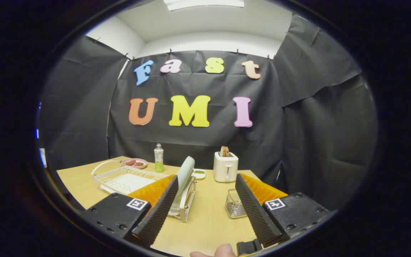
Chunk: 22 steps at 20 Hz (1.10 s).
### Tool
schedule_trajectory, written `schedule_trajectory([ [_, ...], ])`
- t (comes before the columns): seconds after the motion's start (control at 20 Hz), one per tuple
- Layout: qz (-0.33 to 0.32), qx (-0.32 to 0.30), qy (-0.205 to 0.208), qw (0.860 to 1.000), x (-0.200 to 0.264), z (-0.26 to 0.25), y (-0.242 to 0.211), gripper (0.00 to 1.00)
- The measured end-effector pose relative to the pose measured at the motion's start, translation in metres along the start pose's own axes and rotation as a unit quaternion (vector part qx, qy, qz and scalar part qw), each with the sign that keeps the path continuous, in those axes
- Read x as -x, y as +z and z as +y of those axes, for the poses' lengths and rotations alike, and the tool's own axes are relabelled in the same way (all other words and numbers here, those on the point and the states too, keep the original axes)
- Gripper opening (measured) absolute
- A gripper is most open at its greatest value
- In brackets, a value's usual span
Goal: Take the plate from the dish rack, then take the spoon from the basket and place it into the plate.
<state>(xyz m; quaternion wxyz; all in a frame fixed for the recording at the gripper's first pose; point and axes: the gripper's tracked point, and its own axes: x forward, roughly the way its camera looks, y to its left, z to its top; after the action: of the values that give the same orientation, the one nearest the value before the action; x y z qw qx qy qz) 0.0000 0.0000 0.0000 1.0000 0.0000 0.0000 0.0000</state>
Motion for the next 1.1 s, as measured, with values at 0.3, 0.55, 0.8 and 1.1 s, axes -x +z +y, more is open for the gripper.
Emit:
schedule_trajectory([
  [0.3, -0.011, -0.005, 0.000, 1.000, 0.002, 0.000, 0.010, 1.00],
  [0.55, -0.010, -0.016, -0.003, 1.000, 0.003, 0.000, 0.012, 1.00],
  [0.8, -0.005, -0.033, 0.003, 0.999, 0.002, 0.002, 0.016, 1.00],
  [1.1, 0.015, -0.033, 0.027, 0.999, -0.009, 0.006, 0.041, 1.00],
])
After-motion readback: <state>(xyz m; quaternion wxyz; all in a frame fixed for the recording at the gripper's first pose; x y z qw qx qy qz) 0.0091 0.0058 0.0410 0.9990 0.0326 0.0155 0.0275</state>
